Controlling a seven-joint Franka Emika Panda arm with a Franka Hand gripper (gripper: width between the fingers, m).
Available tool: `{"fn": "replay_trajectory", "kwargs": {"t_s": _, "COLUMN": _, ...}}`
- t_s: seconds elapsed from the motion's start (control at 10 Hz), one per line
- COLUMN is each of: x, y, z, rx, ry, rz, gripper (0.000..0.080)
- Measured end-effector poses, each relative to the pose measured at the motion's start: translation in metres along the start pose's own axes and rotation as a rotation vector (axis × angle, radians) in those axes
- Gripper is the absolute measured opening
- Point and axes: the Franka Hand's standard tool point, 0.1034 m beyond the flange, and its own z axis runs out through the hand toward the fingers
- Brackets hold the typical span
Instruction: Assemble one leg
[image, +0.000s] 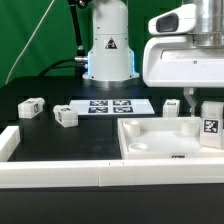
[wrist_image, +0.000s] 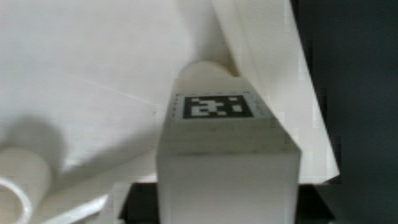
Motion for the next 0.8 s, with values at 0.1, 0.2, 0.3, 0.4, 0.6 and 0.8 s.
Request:
{"fn": "replay_trajectory", "kwargs": {"t_s": 0.1, "x": 0.0001, "y": 0.0008, "z": 0.0001, "rx": -0.007, "ry": 0.007, "rz": 0.145, "gripper": 0.0292}}
{"fn": "replay_trajectory", "kwargs": {"t_s": 0.2, "x": 0.0003, "y": 0.0016, "z": 0.0, "rx": -0.013, "ry": 0.013, "rz": 0.243, "gripper": 0.0292}}
{"fn": "replay_trajectory", "kwargs": {"t_s": 0.3, "x": 0.0006, "y": 0.0022, "z": 0.0002, "rx": -0.011, "ry": 0.012, "rz": 0.312, "gripper": 0.0292}}
{"fn": "replay_trajectory", "kwargs": {"t_s": 0.4, "x": 0.0018, "y": 0.0034, "z": 0.0001, "rx": -0.002, "ry": 0.004, "rz": 0.427, "gripper": 0.0292}}
{"fn": "replay_trajectory", "kwargs": {"t_s": 0.6, "x": 0.002, "y": 0.0038, "z": 0.0003, "rx": 0.003, "ry": -0.003, "rz": 0.504, "gripper": 0.0297}}
{"fn": "replay_trajectory", "kwargs": {"t_s": 0.8, "x": 0.0012, "y": 0.0027, "z": 0.0003, "rx": 0.007, "ry": -0.006, "rz": 0.498, "gripper": 0.0513}}
